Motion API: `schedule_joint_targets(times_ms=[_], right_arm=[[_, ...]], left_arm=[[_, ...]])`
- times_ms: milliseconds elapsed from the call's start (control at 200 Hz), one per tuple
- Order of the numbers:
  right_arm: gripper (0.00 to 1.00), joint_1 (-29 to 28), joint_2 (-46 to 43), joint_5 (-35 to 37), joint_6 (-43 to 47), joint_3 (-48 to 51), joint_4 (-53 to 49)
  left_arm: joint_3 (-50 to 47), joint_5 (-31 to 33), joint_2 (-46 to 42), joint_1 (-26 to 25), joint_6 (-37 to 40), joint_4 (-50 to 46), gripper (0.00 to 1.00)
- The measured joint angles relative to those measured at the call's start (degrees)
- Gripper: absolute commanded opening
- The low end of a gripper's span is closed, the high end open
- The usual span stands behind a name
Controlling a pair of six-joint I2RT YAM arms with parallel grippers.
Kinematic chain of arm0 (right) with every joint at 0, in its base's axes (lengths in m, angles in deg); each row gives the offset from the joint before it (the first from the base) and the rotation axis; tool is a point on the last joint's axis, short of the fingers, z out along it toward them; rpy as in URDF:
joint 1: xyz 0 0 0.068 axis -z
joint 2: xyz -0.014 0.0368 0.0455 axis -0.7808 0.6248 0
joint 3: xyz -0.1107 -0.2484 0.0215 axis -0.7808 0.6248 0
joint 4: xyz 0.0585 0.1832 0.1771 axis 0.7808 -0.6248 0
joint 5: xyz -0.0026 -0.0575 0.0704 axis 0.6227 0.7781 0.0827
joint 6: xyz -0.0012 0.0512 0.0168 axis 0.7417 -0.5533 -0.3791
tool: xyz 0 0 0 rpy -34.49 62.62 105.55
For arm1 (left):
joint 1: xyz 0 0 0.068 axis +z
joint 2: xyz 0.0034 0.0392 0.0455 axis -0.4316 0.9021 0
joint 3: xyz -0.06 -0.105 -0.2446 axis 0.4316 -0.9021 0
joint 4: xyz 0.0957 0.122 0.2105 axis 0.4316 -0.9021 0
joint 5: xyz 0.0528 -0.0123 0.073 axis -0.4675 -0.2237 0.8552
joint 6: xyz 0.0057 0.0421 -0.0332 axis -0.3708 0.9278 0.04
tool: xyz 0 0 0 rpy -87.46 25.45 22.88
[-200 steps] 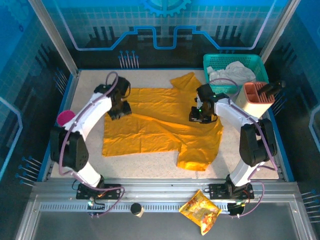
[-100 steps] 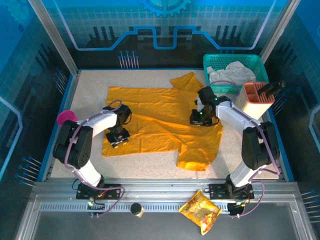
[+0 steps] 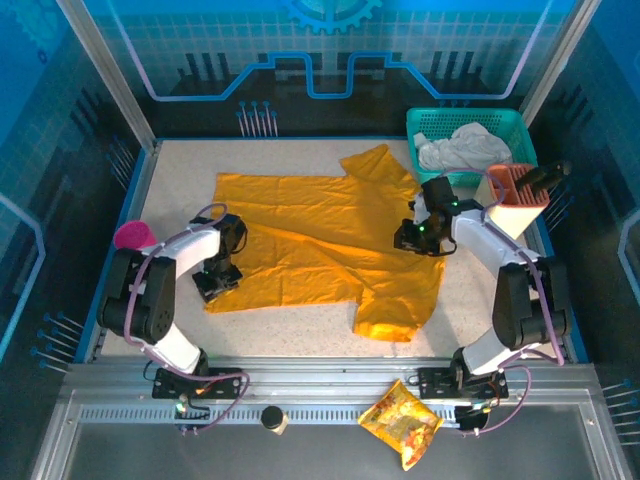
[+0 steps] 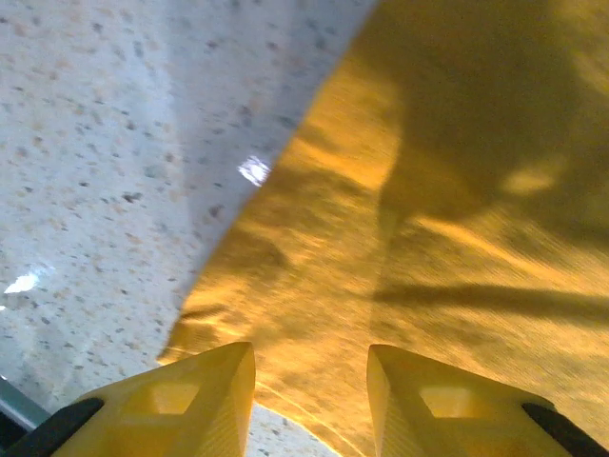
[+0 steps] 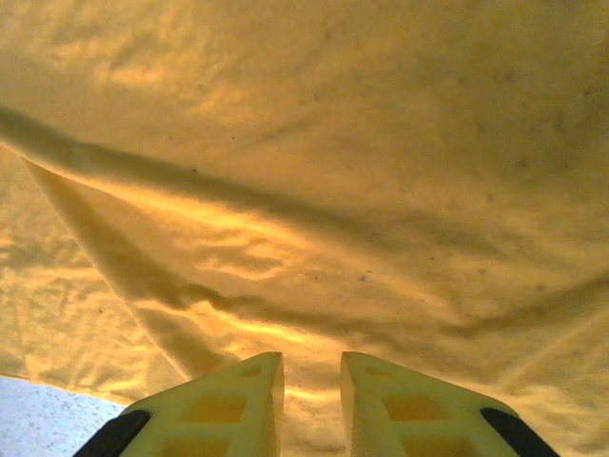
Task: Fold and stack the t-shirts
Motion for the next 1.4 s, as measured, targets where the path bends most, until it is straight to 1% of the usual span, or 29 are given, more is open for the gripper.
schedule_joint_targets(times_ms=[125,205,255,315,320,471,616,776,951,1206,1396], right_arm=[[0.25,2.01,-0.85,-1.29,0.68,0.42,0.2],[0.25,2.71,-1.68,-1.77,1.03,0.68,0.17],[0.25,3.02,-2.27,-1.95,1.25,0.7,0.22],[0.26,3.21,-2.97,-2.12,1.36,0.72,0.22],[0.26,3.23,-3.02,-2.12,1.4,0.72,0.22],[0.26,3.54,-3.89,-2.71,1.44,0.72,0.22],[0.26,3.56,-3.89,-2.95,1.44,0.72,0.22],[0.25,3.74,-3.8,-3.06,1.46,0.72,0.13],[0.25,3.82,-3.58,-3.13,1.46,0.72,0.0],[0.25,4.22,-3.32,-3.17,1.46,0.72,0.07],[0.25,4.44,-3.32,-3.23,1.49,0.72,0.07]], left_arm=[[-0.31,0.26,-0.04,1.31,0.02,0.39,0.37],[-0.31,-0.5,-0.09,1.25,0.02,1.66,0.34],[-0.28,-1.25,-0.22,1.01,0.17,2.49,0.22],[0.17,-2.12,-0.81,0.33,-0.17,2.82,0.0],[0.28,-2.14,-0.92,0.24,0.02,2.84,0.0],[4.13,-3.63,-4.9,-2.91,-0.46,2.73,0.0],[5.57,-4.66,-7.41,-3.28,-0.83,3.54,0.0],[3.93,-6.84,-3.39,-3.72,-1.99,6.84,0.0],[1.18,-7.8,2.93,-5.97,-3.67,9.57,0.0],[1.53,-7.13,3.04,-6.67,-5.09,9.64,0.0],[1.42,-5.03,3.13,-6.58,-5.33,6.29,0.0]])
